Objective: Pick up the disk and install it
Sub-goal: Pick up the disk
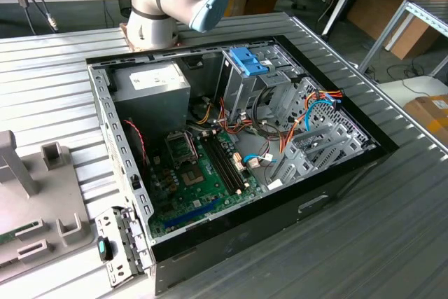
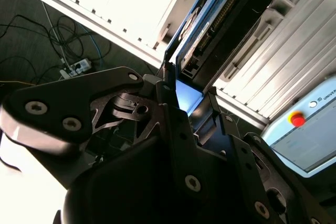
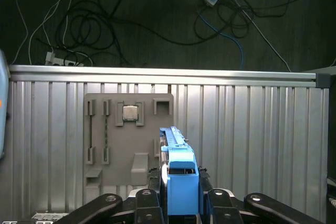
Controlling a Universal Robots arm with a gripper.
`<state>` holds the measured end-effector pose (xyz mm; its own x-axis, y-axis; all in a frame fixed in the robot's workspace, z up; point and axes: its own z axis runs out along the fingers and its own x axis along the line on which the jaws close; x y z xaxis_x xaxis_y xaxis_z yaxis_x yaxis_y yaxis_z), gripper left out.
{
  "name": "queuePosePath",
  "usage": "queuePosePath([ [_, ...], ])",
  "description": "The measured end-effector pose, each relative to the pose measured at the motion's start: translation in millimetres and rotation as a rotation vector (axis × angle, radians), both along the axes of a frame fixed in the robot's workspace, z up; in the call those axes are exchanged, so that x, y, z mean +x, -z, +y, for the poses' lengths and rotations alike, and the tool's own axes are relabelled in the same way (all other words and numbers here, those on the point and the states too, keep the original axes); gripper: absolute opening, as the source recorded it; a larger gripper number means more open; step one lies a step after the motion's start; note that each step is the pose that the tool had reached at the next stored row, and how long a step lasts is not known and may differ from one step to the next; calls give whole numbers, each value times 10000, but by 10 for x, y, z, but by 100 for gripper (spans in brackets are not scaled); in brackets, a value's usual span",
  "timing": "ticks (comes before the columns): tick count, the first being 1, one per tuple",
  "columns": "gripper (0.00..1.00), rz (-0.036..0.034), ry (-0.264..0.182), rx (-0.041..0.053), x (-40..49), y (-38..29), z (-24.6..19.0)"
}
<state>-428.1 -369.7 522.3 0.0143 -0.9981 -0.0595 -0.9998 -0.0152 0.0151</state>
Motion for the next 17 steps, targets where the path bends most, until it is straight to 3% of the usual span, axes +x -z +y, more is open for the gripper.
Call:
queuePosePath([
  [9, 36, 1, 0, -1, 113, -1, 0],
  [17, 36, 1, -1, -1, 351, -1, 1],
])
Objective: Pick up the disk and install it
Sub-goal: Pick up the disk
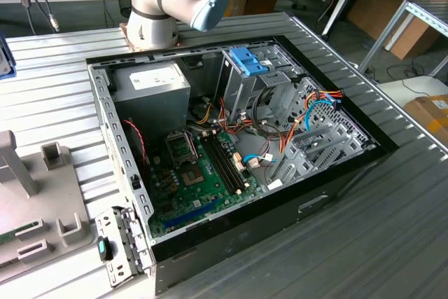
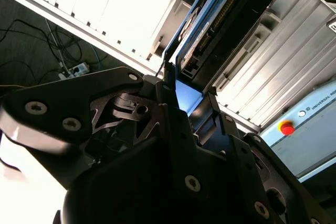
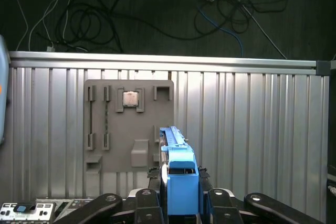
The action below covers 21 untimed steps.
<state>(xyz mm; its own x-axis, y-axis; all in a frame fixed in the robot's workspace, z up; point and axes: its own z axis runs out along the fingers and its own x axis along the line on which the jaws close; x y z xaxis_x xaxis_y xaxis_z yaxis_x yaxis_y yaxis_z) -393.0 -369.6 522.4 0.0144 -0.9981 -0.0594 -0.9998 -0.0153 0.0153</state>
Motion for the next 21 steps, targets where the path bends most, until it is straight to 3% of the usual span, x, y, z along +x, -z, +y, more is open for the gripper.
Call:
queuePosePath([
  [13, 36, 0, 0, 0, 311, 0, 4],
  [16, 36, 0, -5, 0, 430, 0, 5],
  [21, 36, 0, -8, 0, 437, 0, 5],
])
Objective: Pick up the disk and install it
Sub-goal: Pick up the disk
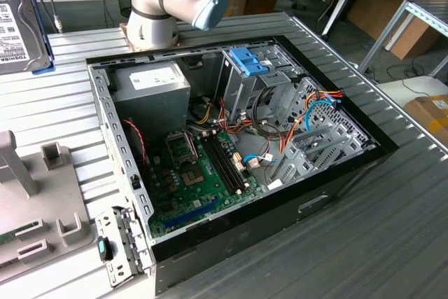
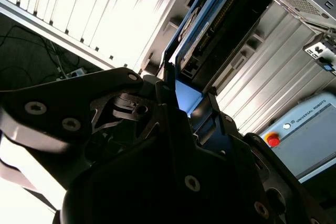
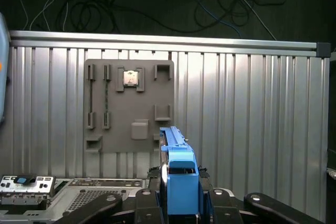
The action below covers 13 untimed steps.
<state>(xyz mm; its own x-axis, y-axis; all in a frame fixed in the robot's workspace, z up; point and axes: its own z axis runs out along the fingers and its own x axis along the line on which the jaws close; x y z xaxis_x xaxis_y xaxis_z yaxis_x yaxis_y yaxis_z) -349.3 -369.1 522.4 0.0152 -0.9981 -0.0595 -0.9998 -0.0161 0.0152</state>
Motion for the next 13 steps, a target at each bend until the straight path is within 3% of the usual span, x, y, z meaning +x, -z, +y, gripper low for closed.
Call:
queuePosePath([
  [5, 36, 0, 0, 0, 68, 0, 0],
  [13, 36, 1, 0, 0, 328, 0, 1],
])
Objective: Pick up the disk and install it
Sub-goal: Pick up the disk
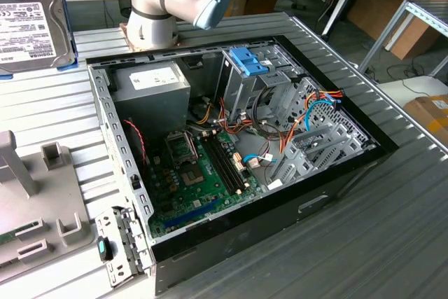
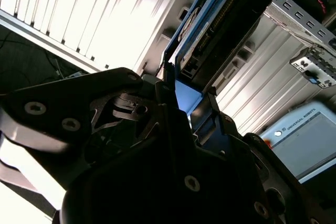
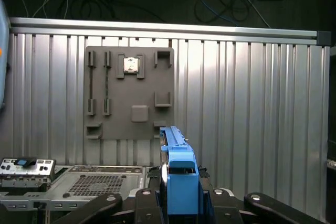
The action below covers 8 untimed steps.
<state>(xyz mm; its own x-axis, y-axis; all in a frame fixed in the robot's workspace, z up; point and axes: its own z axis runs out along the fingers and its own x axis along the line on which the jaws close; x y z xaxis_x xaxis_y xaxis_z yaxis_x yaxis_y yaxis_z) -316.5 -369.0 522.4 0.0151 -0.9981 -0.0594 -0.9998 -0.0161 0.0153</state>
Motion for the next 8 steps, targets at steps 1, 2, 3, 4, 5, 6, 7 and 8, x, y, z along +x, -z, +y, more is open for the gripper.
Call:
queuePosePath([
  [1, 36, -1, 0, 0, 21, 0, 0],
  [2, 36, -1, -1, 0, 54, 0, 0],
  [3, 36, 0, 0, 0, 89, 0, 0],
  [4, 36, 0, 0, 0, 109, 0, 0],
  [5, 36, 0, 0, 0, 129, 0, 0],
  [6, 36, -1, 0, 0, 176, 0, 0],
  [7, 36, 0, 0, -1, 194, 0, 0],
  [8, 36, 0, 0, 0, 218, 0, 0],
])
